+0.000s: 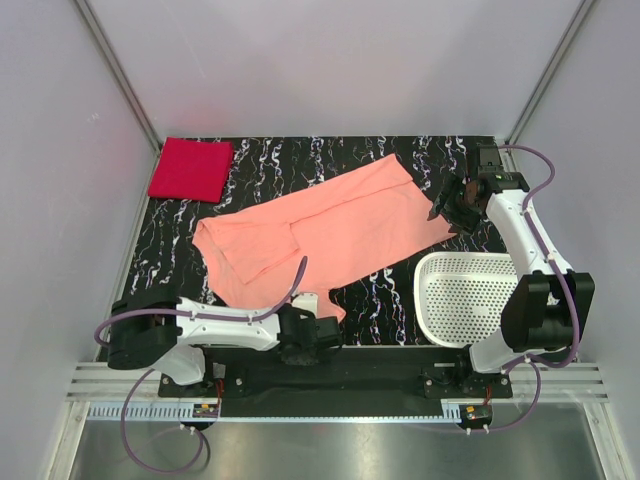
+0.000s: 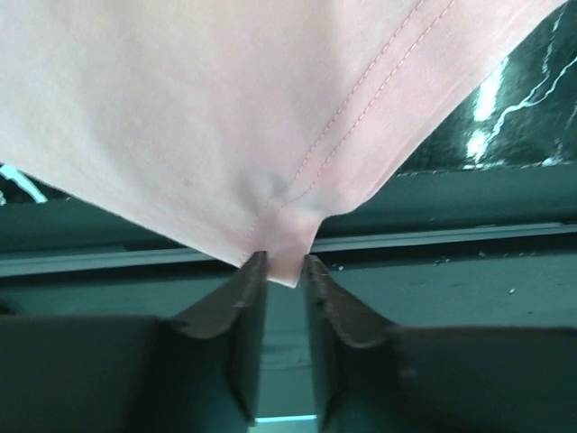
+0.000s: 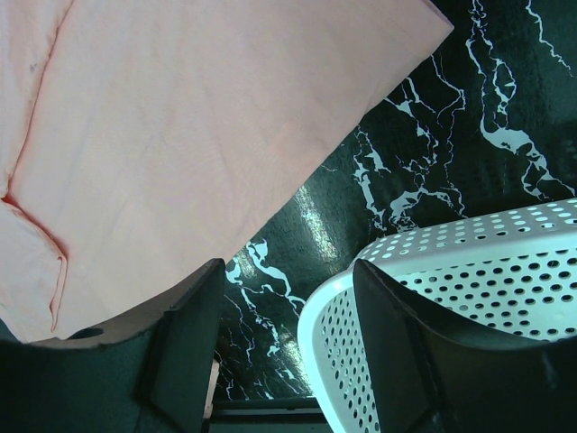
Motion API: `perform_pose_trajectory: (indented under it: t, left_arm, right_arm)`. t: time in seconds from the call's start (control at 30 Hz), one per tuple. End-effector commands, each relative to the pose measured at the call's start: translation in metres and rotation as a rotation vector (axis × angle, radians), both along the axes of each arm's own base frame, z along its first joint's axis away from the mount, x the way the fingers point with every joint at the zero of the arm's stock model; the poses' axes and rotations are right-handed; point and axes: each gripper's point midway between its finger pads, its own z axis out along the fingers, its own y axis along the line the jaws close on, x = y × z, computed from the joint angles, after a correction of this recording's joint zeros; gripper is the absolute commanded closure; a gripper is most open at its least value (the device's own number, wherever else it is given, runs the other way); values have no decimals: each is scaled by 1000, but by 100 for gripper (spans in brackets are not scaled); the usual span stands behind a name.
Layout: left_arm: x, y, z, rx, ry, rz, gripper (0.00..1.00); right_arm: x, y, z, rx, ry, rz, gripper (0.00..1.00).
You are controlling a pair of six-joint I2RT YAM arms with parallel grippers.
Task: Fold and stack the t-shirts
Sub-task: Fold the tshirt
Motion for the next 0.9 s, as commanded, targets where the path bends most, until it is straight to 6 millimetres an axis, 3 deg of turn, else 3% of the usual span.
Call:
perform_pose_trajectory:
  t: [0.0,0.03,0.07,0.27,0.6,0.7,0.87]
  left_arm:
    - [-10,10,-14,18,49,15,80]
    - [-11,12,-14,22,50,15,86]
    - [-9,15,-12,37,40,20,99]
    - [1,17,6,59,-12,9,100]
    - [50,21,93,76,-246,-40,100]
    - [66,18,110,42,-296,-74,100]
    - [104,24,122,26,-351,-127,100]
  right_arm:
    - [4,4,11,13,-50,23,34]
    - [4,4,10,11,-47,24,34]
    - [4,4,10,13,-45,22,34]
    - [4,4,4,15,-27,13,34]
    - [9,-22,-14,-79,43,-106,34]
    - [16,-36,-27,-21,59,-203,38]
    - [27,-52,-60,-17,144,-271,48]
